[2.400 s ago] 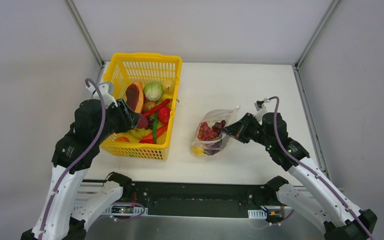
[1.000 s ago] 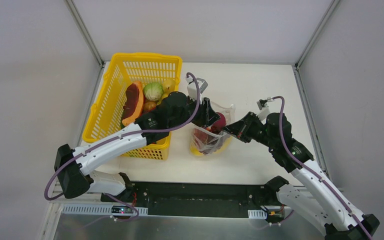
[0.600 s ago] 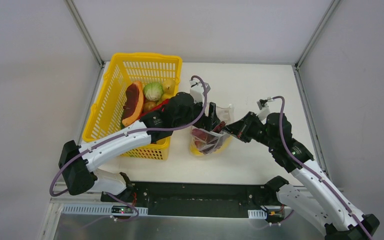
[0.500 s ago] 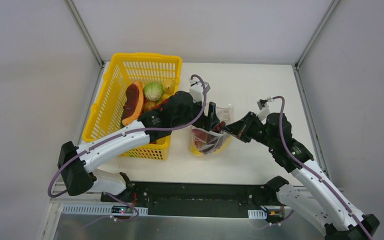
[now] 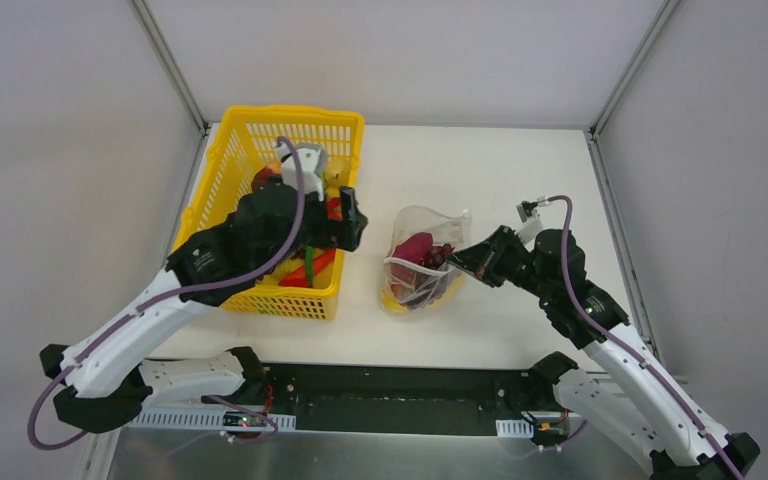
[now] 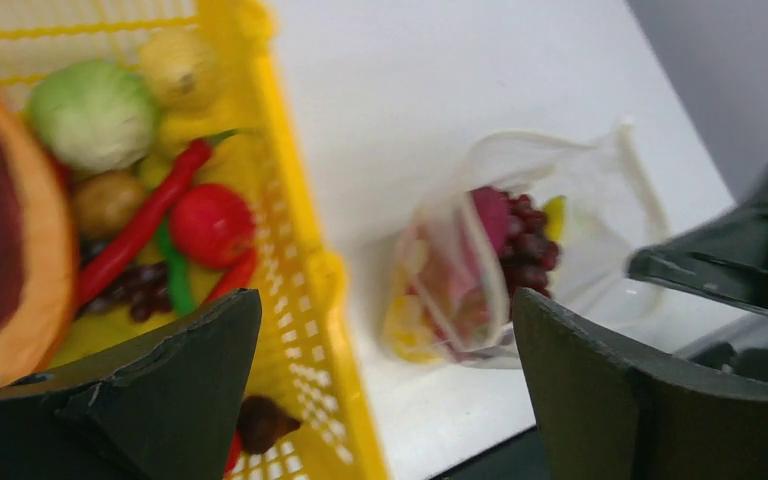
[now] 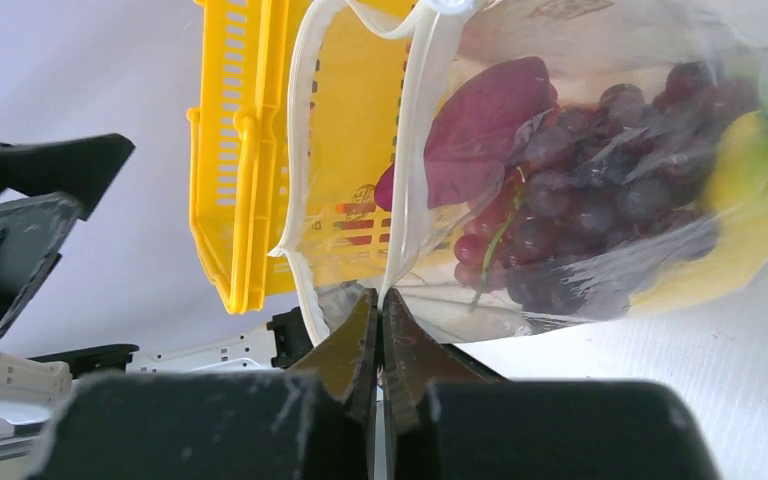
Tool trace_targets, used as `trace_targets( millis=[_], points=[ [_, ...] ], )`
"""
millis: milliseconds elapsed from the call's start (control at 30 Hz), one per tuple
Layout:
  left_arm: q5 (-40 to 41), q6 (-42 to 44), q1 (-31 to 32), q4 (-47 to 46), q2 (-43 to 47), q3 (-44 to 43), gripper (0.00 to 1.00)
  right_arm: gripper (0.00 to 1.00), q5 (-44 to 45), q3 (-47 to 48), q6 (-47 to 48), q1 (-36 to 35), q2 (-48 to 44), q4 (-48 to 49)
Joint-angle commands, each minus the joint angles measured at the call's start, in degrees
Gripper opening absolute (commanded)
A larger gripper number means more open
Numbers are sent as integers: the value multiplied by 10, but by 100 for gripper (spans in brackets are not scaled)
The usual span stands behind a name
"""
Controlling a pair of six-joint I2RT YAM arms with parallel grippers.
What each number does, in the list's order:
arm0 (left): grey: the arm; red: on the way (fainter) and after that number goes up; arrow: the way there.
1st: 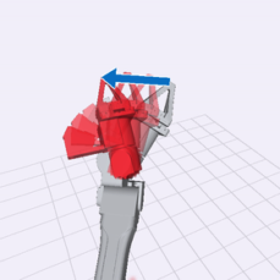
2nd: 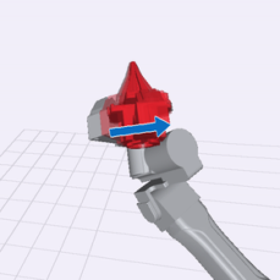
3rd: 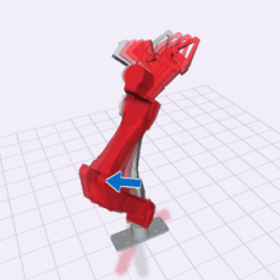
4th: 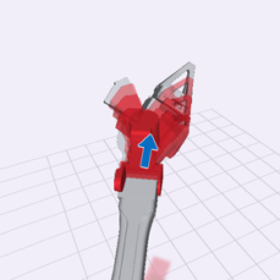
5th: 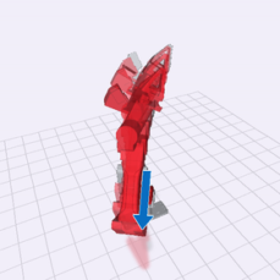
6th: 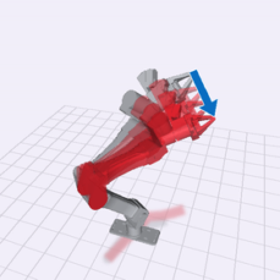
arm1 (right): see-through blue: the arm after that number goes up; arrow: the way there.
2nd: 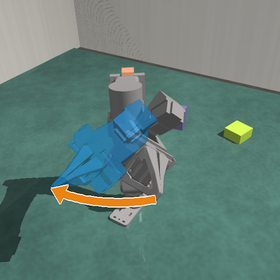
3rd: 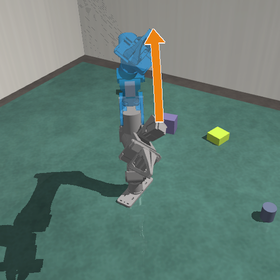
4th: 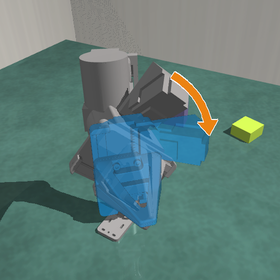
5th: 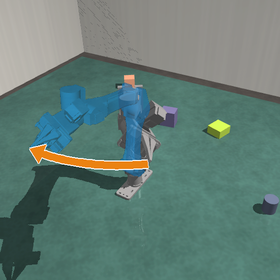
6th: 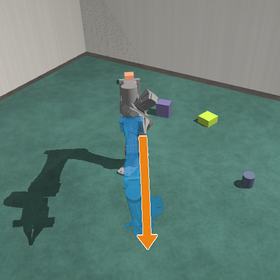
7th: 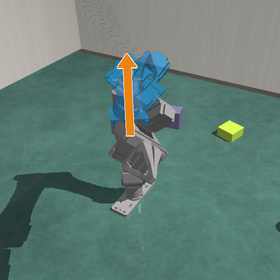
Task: Place the food in the zip-top bag and seal the zipper
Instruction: Place the fake vegetable in the zipper food storage bag, then adjust the fake fruit in the bin.
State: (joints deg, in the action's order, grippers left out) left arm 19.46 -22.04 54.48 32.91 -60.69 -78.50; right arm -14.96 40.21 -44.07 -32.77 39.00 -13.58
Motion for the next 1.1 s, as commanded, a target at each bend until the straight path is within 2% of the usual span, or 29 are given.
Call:
trace_targets(
  millis=[0, 200, 300, 367, 633, 867, 1067],
  points=[
    [124, -46, -51, 144, 55, 58, 99, 0, 4, 12, 11, -1, 0, 20],
    [36, -37, -230, 230, 119, 142, 99, 0, 1, 25, 14, -1, 16, 9],
    [-49, -12, -266, 219, 111, 186, 99, 0, 5, 20, 10, -1, 15, 12],
    [-79, -23, -287, 219, 76, 203, 99, 0, 7, 22, 10, -1, 14, 11],
    [-163, -25, -324, 128, -25, 244, 99, 0, 2, 29, 14, -1, 17, 0],
    [-164, -32, -328, 79, -101, 258, 99, 0, 1, 28, 7, 0, 12, 0],
    [-133, -37, -328, 105, -116, 259, 99, 0, 2, 25, 4, -1, 8, -1]
  ],
)
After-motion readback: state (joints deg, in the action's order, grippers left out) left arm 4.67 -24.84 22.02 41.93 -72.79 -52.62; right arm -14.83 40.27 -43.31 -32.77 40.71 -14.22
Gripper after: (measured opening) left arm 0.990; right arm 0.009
